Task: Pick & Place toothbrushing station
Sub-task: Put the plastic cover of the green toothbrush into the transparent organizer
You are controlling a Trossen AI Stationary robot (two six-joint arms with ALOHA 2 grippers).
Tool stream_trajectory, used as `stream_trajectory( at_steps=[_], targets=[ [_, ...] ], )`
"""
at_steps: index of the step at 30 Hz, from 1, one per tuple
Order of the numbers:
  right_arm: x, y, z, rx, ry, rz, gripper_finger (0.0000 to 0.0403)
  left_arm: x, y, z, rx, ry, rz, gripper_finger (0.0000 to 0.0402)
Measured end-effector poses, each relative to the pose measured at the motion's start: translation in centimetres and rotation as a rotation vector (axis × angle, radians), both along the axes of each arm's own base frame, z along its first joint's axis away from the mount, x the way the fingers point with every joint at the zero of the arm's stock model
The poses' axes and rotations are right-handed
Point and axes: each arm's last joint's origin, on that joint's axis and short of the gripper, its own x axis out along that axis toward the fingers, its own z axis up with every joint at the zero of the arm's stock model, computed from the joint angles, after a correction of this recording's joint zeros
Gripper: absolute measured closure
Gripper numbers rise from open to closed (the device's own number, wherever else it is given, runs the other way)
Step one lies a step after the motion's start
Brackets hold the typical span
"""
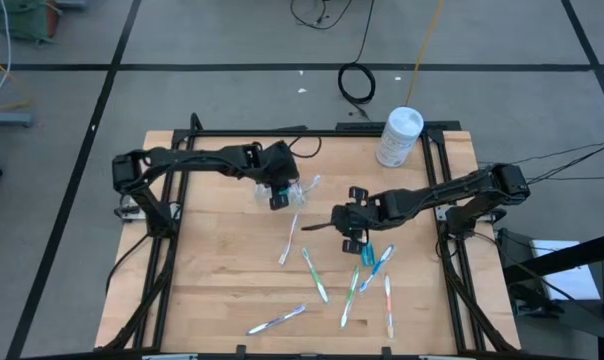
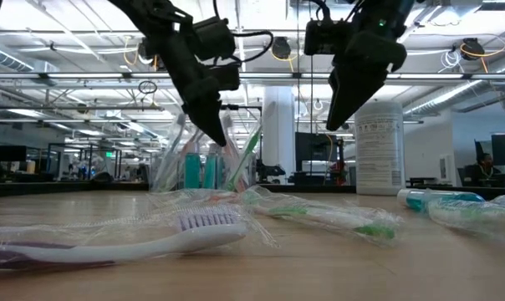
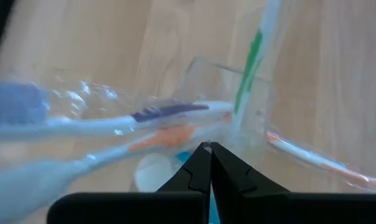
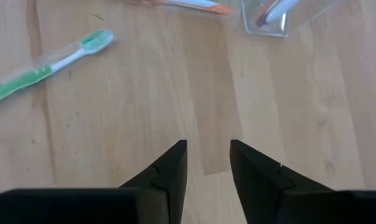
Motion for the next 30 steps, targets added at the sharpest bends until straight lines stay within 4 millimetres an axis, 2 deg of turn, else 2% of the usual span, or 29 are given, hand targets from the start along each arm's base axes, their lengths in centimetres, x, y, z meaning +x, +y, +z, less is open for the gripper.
stream_trajectory(
  at_steps=[6,11,20,30],
  targets=[
    [0.02,0.37,0.03,-0.001,-0.007,0.012,0.0299,0.21,0.06,-0.41,-0.013,0.002,-0.006,0.0399],
    [0.02,0.35,0.03,-0.002,-0.007,0.013,0.0301,0.37,-0.12,-0.34,-0.028,-0.015,-0.017,0.0383],
    [0.02,0.35,0.03,-0.012,-0.003,0.033,0.0301,0.48,-0.61,-0.34,-0.067,-0.022,-0.02,0.0381],
    [0.1,0.36,0.08,-0.01,-0.013,0.034,0.0301,0.42,-0.61,-0.39,-0.032,-0.011,-0.073,0.038]
  ],
)
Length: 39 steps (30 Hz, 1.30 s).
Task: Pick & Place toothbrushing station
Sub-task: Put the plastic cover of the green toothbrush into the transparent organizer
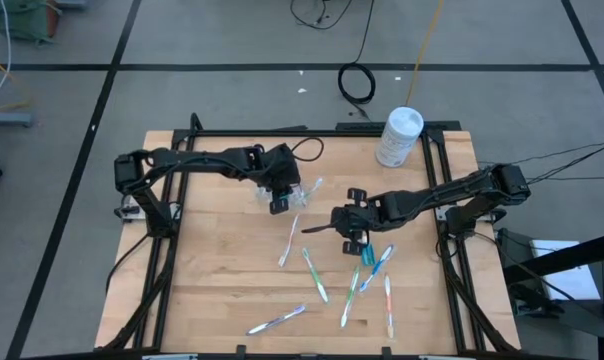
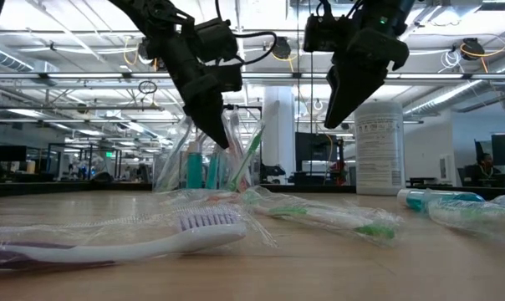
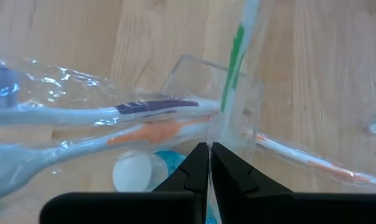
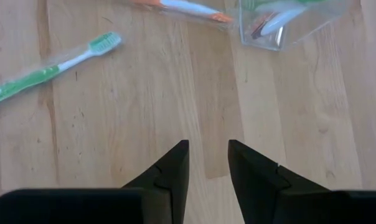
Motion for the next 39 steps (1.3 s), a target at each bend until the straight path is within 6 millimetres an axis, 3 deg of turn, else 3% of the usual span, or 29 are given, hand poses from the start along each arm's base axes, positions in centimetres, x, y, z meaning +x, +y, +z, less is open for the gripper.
stream_trajectory(
  at_steps=[13,18,31,39],
  targets=[
    [0.4,0.0,0.2,0.007,-0.043,0.0,0.03,0.1,-0.1,0.0,0.084,0.008,-0.017,0.038],
    [0.4,0.0,0.2,0.007,-0.043,0.0,0.03,0.2,-0.6,0.0,0.153,0.025,-0.103,0.038],
    [0.4,0.0,0.2,0.008,-0.042,0.001,0.03,0.5,-1.6,0.0,0.162,0.021,-0.161,0.0377],
    [0.4,0.1,0.2,0.01,-0.042,0.002,0.03,0.4,-1.0,0.0,0.167,0.027,-0.099,0.0307]
  ],
)
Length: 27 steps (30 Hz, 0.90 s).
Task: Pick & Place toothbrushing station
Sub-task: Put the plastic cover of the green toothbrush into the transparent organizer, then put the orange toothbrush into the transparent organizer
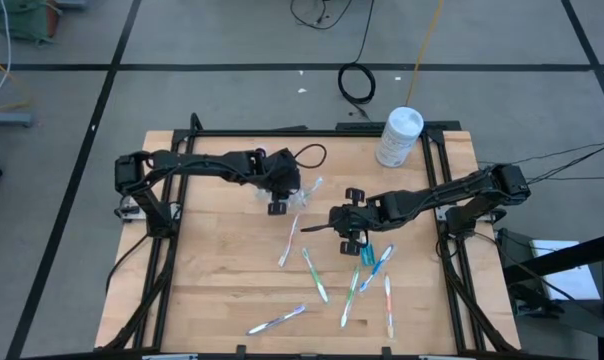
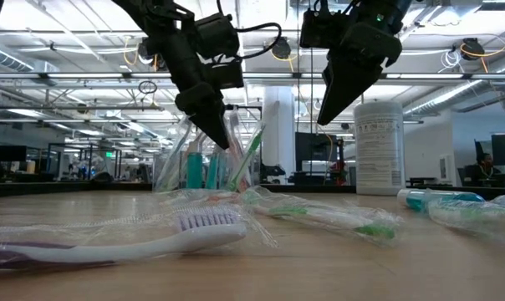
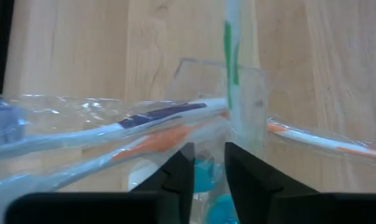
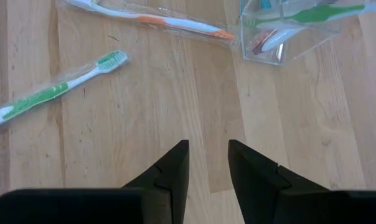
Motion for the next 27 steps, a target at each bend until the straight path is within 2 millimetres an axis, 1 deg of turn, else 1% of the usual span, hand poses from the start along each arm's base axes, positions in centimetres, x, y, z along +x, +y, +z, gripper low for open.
stream_trajectory(
  at_steps=[4,7,12,16,20,24,27],
  targets=[
    [0.0,0.0,0.0,0.0,0.0,0.0,0.03,0.0,-0.1,0.3,0.008,0.011,-0.01,0.0266],
    [0.0,0.0,0.0,0.0,0.0,0.0,0.03,0.2,-0.3,1.4,0.002,0.041,-0.017,0.0244],
    [0.0,0.0,0.0,0.0,-0.001,0.0,0.03,-0.3,-1.0,3.7,0.009,0.169,-0.006,0.022],
    [0.0,0.0,0.0,0.0,0.0,0.0,0.03,-0.8,-1.3,5.4,0.027,0.251,0.055,0.0214],
    [0.0,0.0,0.0,0.0,-0.001,0.0,0.03,-1.6,-1.6,6.7,-0.029,0.297,0.124,0.0217],
    [0.0,0.0,0.0,0.0,0.0,0.001,0.03,-2.2,-2.5,7.9,-0.112,0.254,0.088,0.0222],
    [0.0,0.0,0.0,0.0,0.004,0.001,0.03,-2.3,-3.7,8.1,-0.18,0.199,0.062,0.0221]
  ],
)
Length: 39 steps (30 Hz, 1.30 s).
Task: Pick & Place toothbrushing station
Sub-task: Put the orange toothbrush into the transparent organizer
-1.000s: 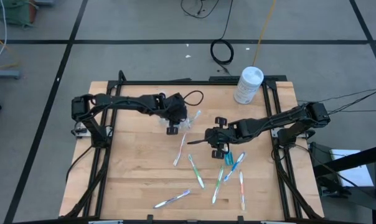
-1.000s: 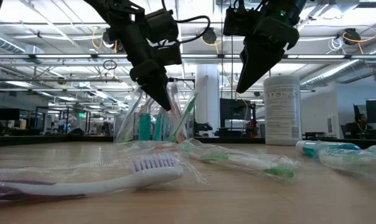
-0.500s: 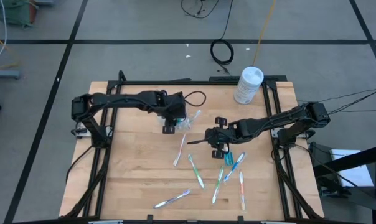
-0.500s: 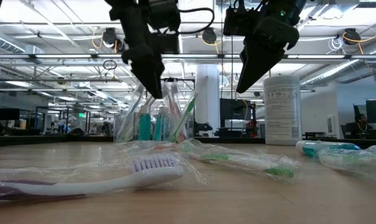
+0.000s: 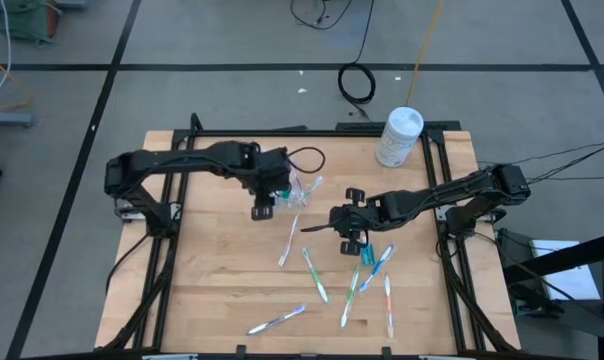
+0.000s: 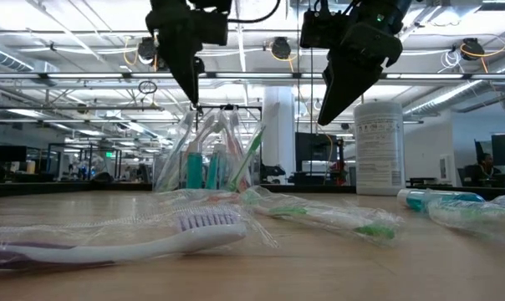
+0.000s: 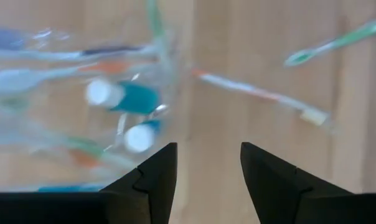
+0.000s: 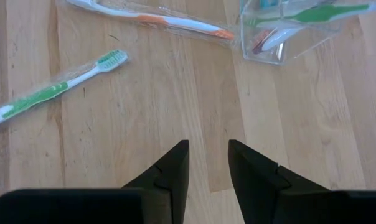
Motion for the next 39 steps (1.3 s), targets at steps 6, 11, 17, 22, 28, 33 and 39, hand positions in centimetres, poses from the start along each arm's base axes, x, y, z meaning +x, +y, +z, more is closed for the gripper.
stream_trajectory(
  at_steps=[6,11,17,22,28,33,39],
  targets=[
    [0.0,0.0,0.0,-0.014,0.007,0.024,0.03,0.3,-3.1,-2.4,-0.076,-0.135,0.028,0.022],
    [0.0,0.0,0.0,-0.014,0.004,0.024,0.03,0.0,-5.3,-6.3,-0.115,-0.149,0.051,0.022],
    [0.0,0.0,0.0,-0.013,-0.002,0.023,0.03,-1.6,-7.3,-9.5,0.024,-0.059,-0.311,0.022],
    [0.1,0.0,0.0,-0.012,-0.003,0.024,0.03,-1.6,-8.4,-9.8,0.222,-0.074,-0.619,0.022],
    [0.1,0.1,0.1,-0.012,-0.01,0.023,0.03,-0.5,-9.1,-9.1,0.474,-0.176,-0.804,0.022],
    [0.1,0.1,0.1,-0.018,-0.008,0.034,0.03,-0.3,-9.4,-9.0,0.411,-0.268,-1.051,0.022],
    [0.1,0.1,0.1,-0.025,-0.006,0.046,0.03,-0.4,-9.3,-9.1,0.513,-0.267,-1.27,0.022]
  ],
)
